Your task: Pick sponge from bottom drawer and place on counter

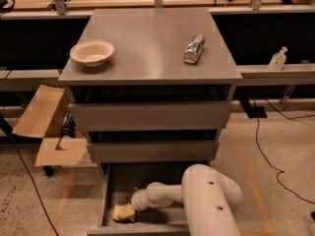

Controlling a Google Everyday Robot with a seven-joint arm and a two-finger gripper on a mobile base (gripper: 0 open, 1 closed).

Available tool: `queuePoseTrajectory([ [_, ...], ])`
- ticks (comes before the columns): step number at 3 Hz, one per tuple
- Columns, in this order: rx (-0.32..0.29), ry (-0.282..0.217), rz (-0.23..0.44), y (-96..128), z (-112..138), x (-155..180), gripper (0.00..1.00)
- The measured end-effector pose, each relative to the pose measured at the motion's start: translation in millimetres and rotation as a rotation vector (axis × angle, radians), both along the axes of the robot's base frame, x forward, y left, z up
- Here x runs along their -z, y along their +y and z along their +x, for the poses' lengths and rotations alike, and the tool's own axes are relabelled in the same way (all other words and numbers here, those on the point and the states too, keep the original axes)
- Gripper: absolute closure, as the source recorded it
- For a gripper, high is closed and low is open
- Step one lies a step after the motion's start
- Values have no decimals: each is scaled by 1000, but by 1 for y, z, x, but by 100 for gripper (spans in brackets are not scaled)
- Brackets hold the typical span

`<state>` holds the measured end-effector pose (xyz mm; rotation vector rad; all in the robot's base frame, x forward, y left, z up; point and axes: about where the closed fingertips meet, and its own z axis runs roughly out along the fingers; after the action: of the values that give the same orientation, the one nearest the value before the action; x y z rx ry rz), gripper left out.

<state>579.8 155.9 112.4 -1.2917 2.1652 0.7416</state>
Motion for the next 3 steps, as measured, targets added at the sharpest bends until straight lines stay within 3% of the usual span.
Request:
queuePoseTrajectory([
  [3, 53, 3, -10, -7, -8, -10, 88],
])
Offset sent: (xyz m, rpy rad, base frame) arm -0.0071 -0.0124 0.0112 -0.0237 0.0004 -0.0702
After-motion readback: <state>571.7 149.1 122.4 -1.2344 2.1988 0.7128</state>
